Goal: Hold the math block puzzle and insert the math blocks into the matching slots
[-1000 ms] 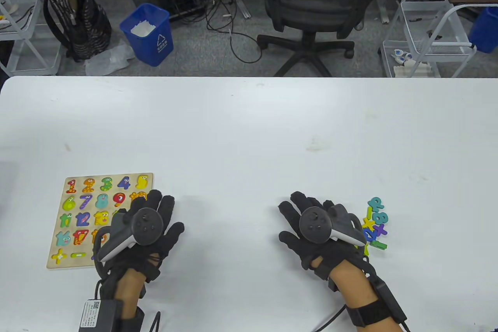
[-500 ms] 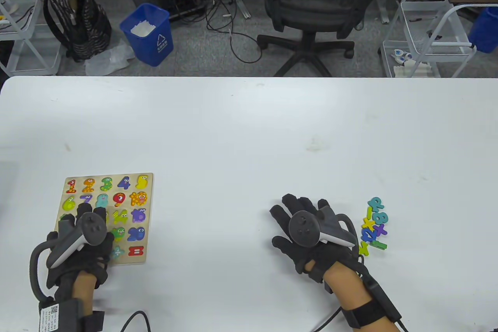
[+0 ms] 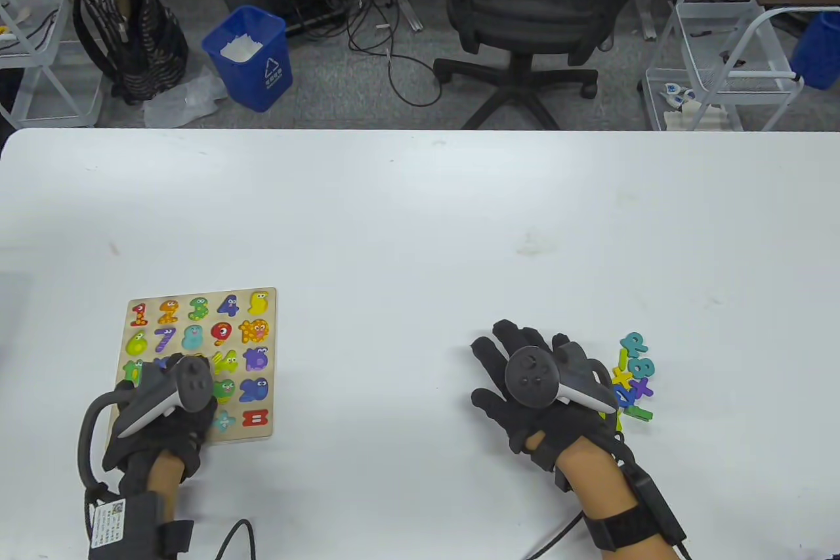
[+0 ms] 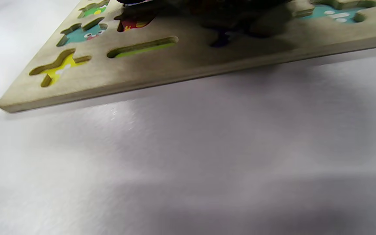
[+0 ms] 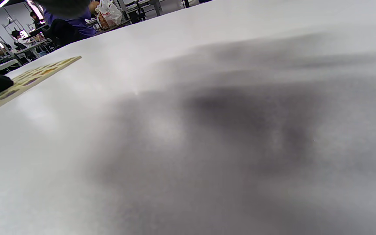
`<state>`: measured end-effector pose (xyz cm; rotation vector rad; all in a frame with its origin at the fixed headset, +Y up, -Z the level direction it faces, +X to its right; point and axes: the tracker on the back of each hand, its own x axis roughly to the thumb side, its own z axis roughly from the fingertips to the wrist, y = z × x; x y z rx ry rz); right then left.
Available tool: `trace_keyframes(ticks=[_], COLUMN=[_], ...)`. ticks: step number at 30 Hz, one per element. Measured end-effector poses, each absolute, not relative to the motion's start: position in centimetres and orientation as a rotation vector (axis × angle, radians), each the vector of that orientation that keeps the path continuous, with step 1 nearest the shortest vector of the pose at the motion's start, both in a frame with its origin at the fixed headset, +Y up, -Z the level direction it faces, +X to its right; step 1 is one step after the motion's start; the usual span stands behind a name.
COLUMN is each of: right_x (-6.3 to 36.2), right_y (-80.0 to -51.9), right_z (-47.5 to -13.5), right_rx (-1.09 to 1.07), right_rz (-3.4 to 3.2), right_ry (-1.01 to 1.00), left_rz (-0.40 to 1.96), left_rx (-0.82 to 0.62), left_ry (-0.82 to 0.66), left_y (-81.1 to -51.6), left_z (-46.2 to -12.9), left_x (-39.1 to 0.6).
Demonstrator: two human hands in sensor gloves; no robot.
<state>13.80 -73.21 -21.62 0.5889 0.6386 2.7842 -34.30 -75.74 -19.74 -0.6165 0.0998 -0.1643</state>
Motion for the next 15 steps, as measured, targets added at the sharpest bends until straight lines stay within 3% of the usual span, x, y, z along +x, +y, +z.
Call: trace_keyframes(ticks=[15], right_x=[14.2], right_y=[-73.0], right_z=[-21.6], right_rx=[0.552], right_rz=[2.806], right_ry=[0.622], left_rz=[-0.239], left_rx=[-0.633], left_ry=[-0.027], left_y=[-75.1], left_z=[-21.5], left_x=[-27.9])
